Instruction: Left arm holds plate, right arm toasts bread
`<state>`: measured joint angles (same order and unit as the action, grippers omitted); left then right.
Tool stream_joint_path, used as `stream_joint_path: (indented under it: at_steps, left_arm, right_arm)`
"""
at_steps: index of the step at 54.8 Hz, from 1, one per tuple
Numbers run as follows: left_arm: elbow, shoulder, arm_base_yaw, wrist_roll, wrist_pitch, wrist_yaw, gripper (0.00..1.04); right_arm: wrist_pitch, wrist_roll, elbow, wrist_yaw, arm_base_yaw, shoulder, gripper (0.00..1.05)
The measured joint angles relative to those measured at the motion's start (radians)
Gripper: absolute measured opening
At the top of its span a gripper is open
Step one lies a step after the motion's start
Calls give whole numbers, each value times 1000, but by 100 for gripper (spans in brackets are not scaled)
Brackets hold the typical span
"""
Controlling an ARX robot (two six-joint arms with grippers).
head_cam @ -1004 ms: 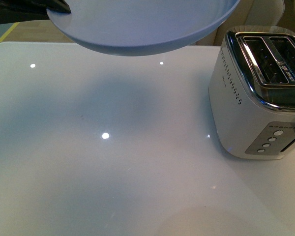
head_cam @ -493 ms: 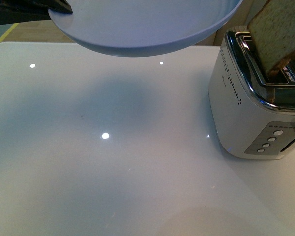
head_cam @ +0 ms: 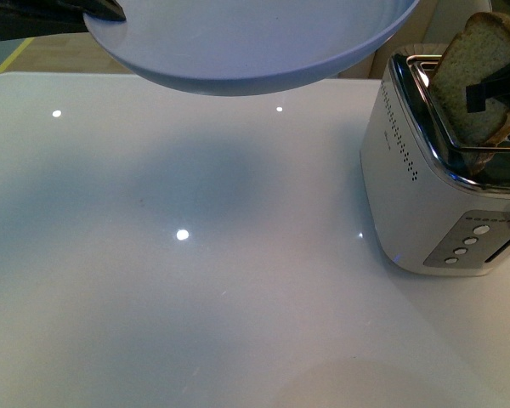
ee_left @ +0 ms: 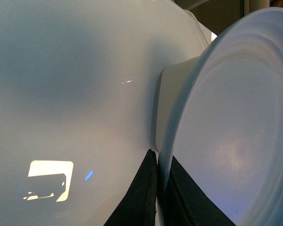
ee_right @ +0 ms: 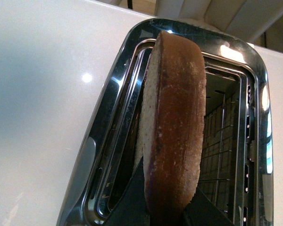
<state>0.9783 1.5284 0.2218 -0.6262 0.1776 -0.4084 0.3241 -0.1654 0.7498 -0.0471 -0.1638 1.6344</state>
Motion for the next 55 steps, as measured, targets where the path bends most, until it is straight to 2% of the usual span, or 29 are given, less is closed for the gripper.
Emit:
stream_joint_path:
  at_steps: [7,19,34,40,47,48,53,55]
  left_arm:
    - [0,0,0,0,-1,0,3]
    - [0,0,0,0,-2,-2,3]
    - [0,0,0,0,-5,-4,3]
    - [0,0,0,0,-7,-3,3]
    - [0,0,3,0,-7,-4,3]
    - [0,0,3,0,-7,-3,3]
    - [-1,0,2,0,-7,1,3]
    - [-2,0,2,1,-7,3,3]
  right_arm:
    - [-1,6,-1,1,-2,11,21]
    - [57,47,-47,19,17,-2,63]
    - [92,152,-113,63,98,-179,97]
    - [92,208,-152,77,146,-309,96]
    - [91,226,-157,82,151,-319,96]
    - [116,224,-166,75,153,-311,95]
    - [494,192,-315,50,160,-308,74]
    - [555,187,-354,50,161,-327,67]
